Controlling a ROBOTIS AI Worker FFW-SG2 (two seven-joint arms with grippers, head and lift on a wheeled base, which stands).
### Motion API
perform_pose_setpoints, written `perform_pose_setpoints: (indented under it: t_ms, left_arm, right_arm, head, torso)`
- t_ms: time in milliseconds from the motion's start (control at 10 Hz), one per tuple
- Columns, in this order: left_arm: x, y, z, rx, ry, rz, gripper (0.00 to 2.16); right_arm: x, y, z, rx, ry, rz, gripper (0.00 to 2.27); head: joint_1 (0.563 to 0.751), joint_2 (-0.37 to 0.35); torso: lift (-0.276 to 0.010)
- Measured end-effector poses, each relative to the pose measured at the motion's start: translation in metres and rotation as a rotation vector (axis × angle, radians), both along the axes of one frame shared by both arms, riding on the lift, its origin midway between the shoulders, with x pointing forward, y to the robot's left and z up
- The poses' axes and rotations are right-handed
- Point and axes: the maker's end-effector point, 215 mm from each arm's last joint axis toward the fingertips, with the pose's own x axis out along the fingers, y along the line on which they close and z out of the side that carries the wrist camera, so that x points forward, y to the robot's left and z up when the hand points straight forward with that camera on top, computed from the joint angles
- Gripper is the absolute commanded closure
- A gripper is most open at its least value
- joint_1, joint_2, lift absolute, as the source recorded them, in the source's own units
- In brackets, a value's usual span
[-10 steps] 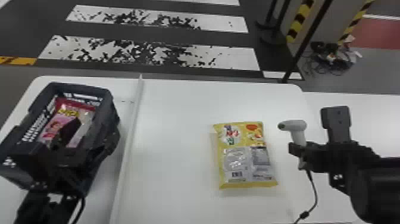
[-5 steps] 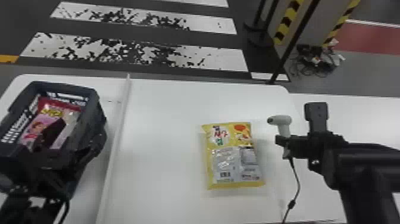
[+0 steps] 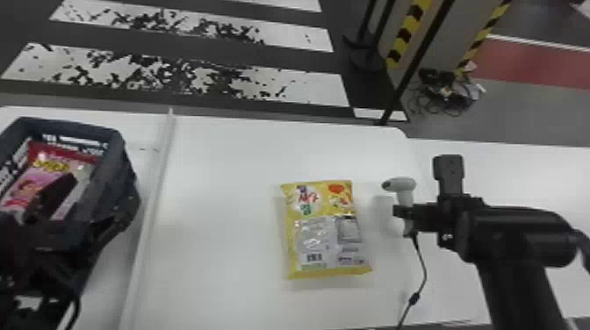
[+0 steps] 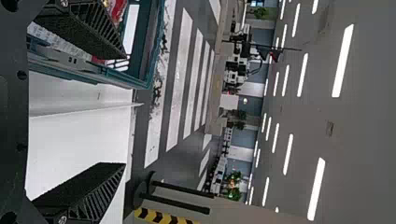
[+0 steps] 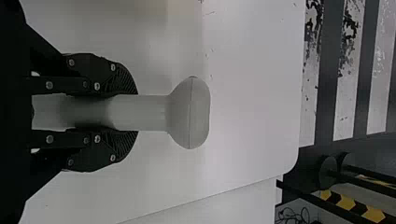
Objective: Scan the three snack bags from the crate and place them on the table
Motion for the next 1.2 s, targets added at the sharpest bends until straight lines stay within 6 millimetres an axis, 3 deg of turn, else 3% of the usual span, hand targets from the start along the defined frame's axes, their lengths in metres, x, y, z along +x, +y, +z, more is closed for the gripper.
perform_pose_setpoints:
  t_ms: [200,300,400,500,900,1200]
  left_arm:
    - [-0.001,-0.001,-0.001,0.000,0.001,-0.001,0.05]
    - [-0.001,-0.001,-0.001,-0.001,0.002,-0.003,0.05]
    - [-0.001,-0.002,-0.001,-0.001,0.001,-0.003,0.05]
    - [-0.001,-0.002,-0.001,-0.001,0.000,-0.003,0.05]
    - [-0.001,-0.001,-0.001,0.000,0.001,-0.003,0.05]
    - [0.000,-0.002,-0.002,-0.001,0.003,-0.002,0.05]
  right_arm:
    - [0.001,-0.003,-0.010,0.000,-0.001,0.001,1.72]
    - [0.001,-0.004,-0.014,0.000,-0.002,0.001,1.14]
    - [0.000,-0.005,-0.017,0.000,-0.001,0.000,0.25]
    - [-0.001,-0.006,-0.020,-0.002,0.000,-0.003,0.00]
    - [-0.006,-0.005,-0.001,0.011,-0.031,-0.012,0.05]
    - [-0.030,0.019,0.023,0.161,-0.027,0.002,0.06]
  head:
    - [0.695,-0.218]
    - [0.695,-0.220]
    - [0.695,-0.221]
    - [0.695,-0.223]
    - [0.695,-0.224]
    - [0.695,-0.206]
  torso:
    - [-0.062]
    - [-0.062]
    - [-0.062]
    - [-0.062]
    - [-0.062]
    - [-0.062]
